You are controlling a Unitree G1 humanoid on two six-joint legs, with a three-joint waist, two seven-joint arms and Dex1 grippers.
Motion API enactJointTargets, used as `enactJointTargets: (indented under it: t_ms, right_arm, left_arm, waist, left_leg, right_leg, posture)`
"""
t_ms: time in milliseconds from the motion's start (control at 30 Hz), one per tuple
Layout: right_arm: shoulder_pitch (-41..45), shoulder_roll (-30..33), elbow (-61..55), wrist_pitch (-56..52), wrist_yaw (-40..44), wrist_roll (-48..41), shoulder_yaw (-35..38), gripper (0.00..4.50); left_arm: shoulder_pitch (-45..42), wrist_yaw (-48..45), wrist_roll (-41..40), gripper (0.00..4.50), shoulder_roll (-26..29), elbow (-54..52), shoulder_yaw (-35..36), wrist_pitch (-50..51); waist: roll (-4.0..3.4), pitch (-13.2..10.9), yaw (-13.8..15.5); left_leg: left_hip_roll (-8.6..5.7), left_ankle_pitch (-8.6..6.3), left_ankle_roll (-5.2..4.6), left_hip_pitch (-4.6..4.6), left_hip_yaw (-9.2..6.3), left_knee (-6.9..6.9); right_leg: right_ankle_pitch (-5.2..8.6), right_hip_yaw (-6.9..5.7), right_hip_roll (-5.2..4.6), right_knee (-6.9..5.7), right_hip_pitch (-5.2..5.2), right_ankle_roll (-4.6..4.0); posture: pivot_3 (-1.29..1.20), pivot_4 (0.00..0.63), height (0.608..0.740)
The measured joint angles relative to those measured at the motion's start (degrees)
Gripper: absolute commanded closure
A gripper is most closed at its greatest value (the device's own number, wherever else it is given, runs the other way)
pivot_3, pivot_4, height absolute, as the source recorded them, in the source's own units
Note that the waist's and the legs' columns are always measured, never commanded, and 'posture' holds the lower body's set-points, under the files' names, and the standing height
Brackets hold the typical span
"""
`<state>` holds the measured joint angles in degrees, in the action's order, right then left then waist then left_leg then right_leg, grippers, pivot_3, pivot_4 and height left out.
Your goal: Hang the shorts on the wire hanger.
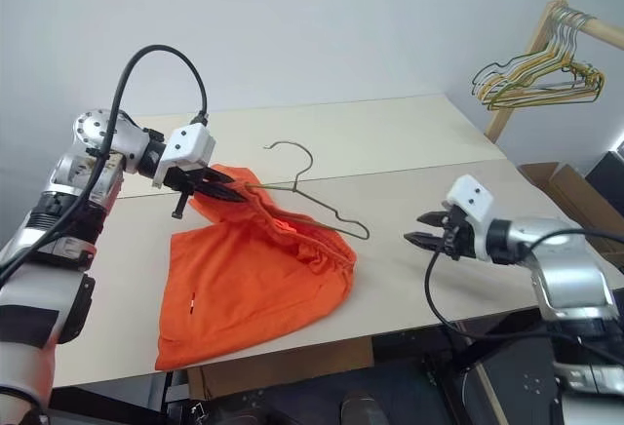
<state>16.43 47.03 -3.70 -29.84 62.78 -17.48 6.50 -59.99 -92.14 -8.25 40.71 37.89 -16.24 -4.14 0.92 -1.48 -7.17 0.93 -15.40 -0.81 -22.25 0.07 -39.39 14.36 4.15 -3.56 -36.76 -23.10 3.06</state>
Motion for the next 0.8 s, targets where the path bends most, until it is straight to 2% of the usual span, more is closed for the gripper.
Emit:
enactJointTargets:
  t_ms: [133,267,367,500,633,733,800]
  right_arm:
    - [-5.91,-4.97,-8.88,-6.48,-2.99,-6.46,0.67,1.83]
    - [-8.47,-9.63,-14.32,-8.78,-8.5,-6.48,-3.91,1.83]
    - [-8.89,-13.56,-15.1,-10.46,-12.48,-6.36,-7.44,1.83]
    - [-7.56,-17.16,-14.2,-12.34,-16.78,-6.45,-8.26,1.83]
    - [-4.89,-18.03,-11.57,-14.62,-17.89,-7.62,-8.18,1.83]
    - [-3.78,-19.02,-9.8,-15.98,-17.95,-8.6,-8.21,2.39]
    - [-3.78,-19.83,-8.75,-15.98,-18.16,-8.58,-8.4,3.06]
  left_arm:
    - [0.02,0.1,0.27,4.5,0.02,0.26,1.28,-0.83]
    - [0.03,0.21,0.39,4.5,0.02,0.27,1.99,-0.84]
    - [0.04,0.2,0.44,4.5,0.03,0.26,2.42,-0.84]
    - [0.39,0.19,1.09,4.5,0.25,0.22,2.8,-0.83]
    - [0.78,0.19,1.3,4.5,0.18,0.15,2.95,-0.82]
    - [0.84,0.31,1.39,4.5,-0.11,0.15,2.99,-0.82]
    - [0.86,0.39,1.41,4.5,-0.11,0.17,3.16,-0.82]
  waist:
    - [0.0,0.0,-0.33]
    - [0.0,0.0,-0.11]
    - [0.0,0.0,0.03]
    - [0.01,0.0,0.28]
    - [0.01,0.0,0.23]
    - [0.01,0.0,0.18]
    - [0.01,0.0,0.14]
  left_leg:
    - [0.02,0.0,0.0,0.06,-0.01,-0.02]
    - [0.01,0.0,0.0,-0.01,0.0,-0.03]
    - [0.0,0.0,-0.01,-0.07,-0.01,-0.2]
    - [0.0,-0.02,-0.02,-0.09,0.0,-0.35]
    - [0.01,-0.03,-0.04,-0.1,-0.01,-0.35]
    - [0.01,-0.04,-0.06,-0.1,-0.02,-0.35]
    - [0.01,-0.04,-0.06,-0.1,-0.02,-0.35]
  right_leg:
    - [0.01,0.05,0.03,-0.1,0.0,0.0]
    - [0.02,0.01,0.04,-0.09,-0.03,0.01]
    - [0.02,0.02,0.02,-0.11,-0.04,0.01]
    - [0.02,-0.01,0.01,-0.18,0.01,0.03]
    - [0.02,-0.03,0.02,-0.17,0.01,0.03]
    - [0.02,-0.02,0.03,-0.18,0.0,0.02]
    - [0.03,-0.02,0.03,-0.18,0.0,0.02]
  posture:
    - [-0.14,0.0,0.74]
    - [-0.14,0.0,0.74]
    - [-0.14,0.0,0.74]
    - [-0.13,0.0,0.74]
    - [-0.13,0.0,0.74]
    - [-0.13,0.0,0.74]
    - [-0.12,0.0,0.74]
